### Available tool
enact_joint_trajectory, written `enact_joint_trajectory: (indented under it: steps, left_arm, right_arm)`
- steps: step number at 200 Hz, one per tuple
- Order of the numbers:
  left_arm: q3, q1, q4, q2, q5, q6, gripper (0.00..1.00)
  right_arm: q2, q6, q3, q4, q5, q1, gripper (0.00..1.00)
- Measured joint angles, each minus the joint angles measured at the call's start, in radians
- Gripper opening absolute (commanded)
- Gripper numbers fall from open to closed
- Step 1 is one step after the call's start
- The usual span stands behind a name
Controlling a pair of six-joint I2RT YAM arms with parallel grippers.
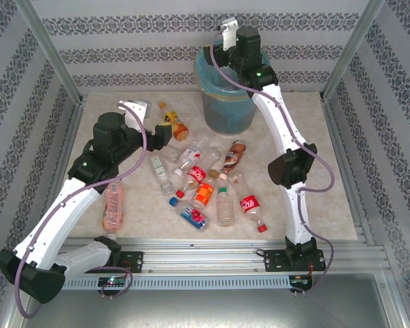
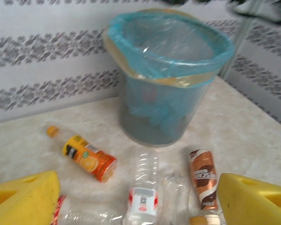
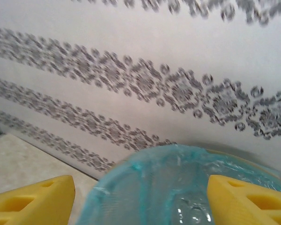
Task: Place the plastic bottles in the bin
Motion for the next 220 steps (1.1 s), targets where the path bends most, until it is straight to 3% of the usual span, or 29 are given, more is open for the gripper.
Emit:
enact_joint_trajectory:
  steps: [42,80,110,155,220]
  left_arm:
    - [0.032,0.024,-0.267,0.015,-0.117,-0.146,0.88]
    - [-0.053,0.120,-0.489,-0.002,-0.134,-0.290,0.88]
    - [-0.176,0.188,-0.615,-0.049,-0.140,-0.370,0.91]
    - [-0.320,0.264,-0.665,-0.033,-0.139,-0.484,0.96]
    - [-0.396,0.336,-0.652,0.075,-0.169,-0.579,0.96]
  right_arm:
    - [-0.242,0.005,-0.123,-0.027,0.001,0.082,0.75]
    - [-0.511,0.008,-0.486,0.082,-0.001,0.203,0.75]
    - [-0.597,0.031,-0.753,0.162,-0.012,0.293,0.75]
    - [-0.666,0.140,-1.088,0.251,-0.023,0.317,0.75]
    - [-0.815,0.183,-1.226,0.315,-0.021,0.317,0.76]
